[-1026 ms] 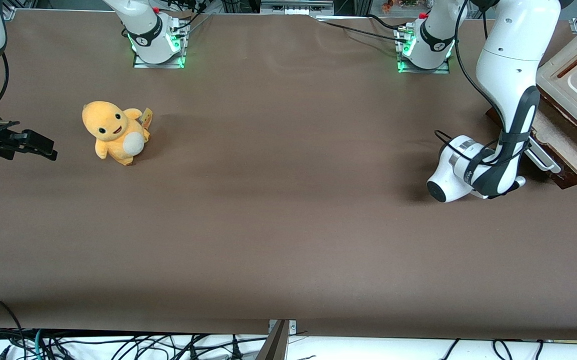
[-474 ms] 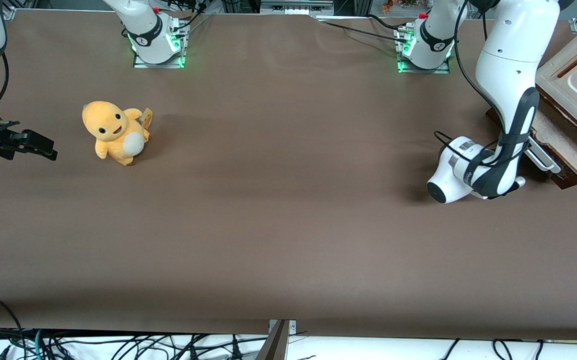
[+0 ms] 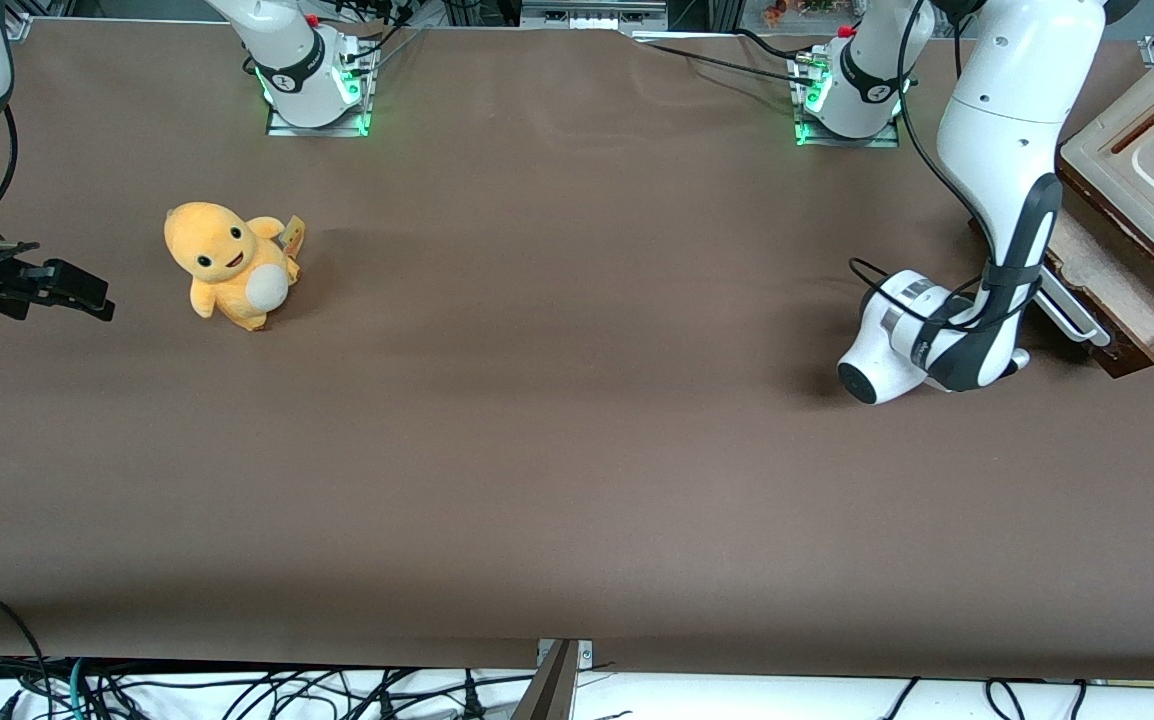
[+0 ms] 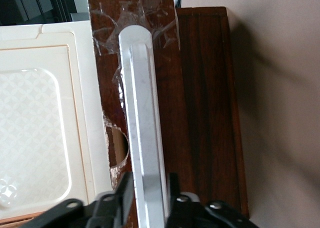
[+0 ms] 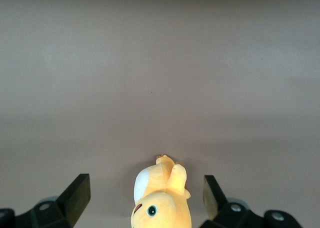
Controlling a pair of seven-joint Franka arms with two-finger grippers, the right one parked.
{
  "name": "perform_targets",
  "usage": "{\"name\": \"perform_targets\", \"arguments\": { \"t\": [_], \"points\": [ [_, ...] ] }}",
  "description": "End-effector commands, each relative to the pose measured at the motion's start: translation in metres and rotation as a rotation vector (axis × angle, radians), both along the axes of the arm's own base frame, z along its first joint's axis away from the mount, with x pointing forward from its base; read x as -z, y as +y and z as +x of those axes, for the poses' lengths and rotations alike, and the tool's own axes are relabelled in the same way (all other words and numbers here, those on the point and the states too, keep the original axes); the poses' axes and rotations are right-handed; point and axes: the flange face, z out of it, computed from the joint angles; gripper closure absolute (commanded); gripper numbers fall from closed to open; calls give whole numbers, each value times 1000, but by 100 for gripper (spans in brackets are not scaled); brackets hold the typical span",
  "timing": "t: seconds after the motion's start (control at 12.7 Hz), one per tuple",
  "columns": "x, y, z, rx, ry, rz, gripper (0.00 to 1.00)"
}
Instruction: Open lower drawer with left arm only
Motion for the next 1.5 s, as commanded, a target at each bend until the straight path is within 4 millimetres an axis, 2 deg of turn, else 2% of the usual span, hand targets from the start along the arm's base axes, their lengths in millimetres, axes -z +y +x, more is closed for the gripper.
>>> {"name": "perform_targets", "arguments": {
  "t": [0.0, 0.39, 0.47, 0.71, 0.87, 1.11, 1.34, 1.42],
  "points": [
    [-7, 0, 2, -25, 17, -16, 0],
    [-18, -1, 10, -28, 1, -39, 0],
    [-28, -1, 15, -27, 7, -78, 0],
    [-61, -18, 37, -64, -19, -237, 0],
    [-68, -35, 39, -63, -41, -314, 0],
    [-83, -47, 43, -56, -55, -423, 0],
    [-129, -66, 43, -45, -68, -573, 0],
    [-147, -81, 47, -7, -82, -645, 0]
  ]
}}
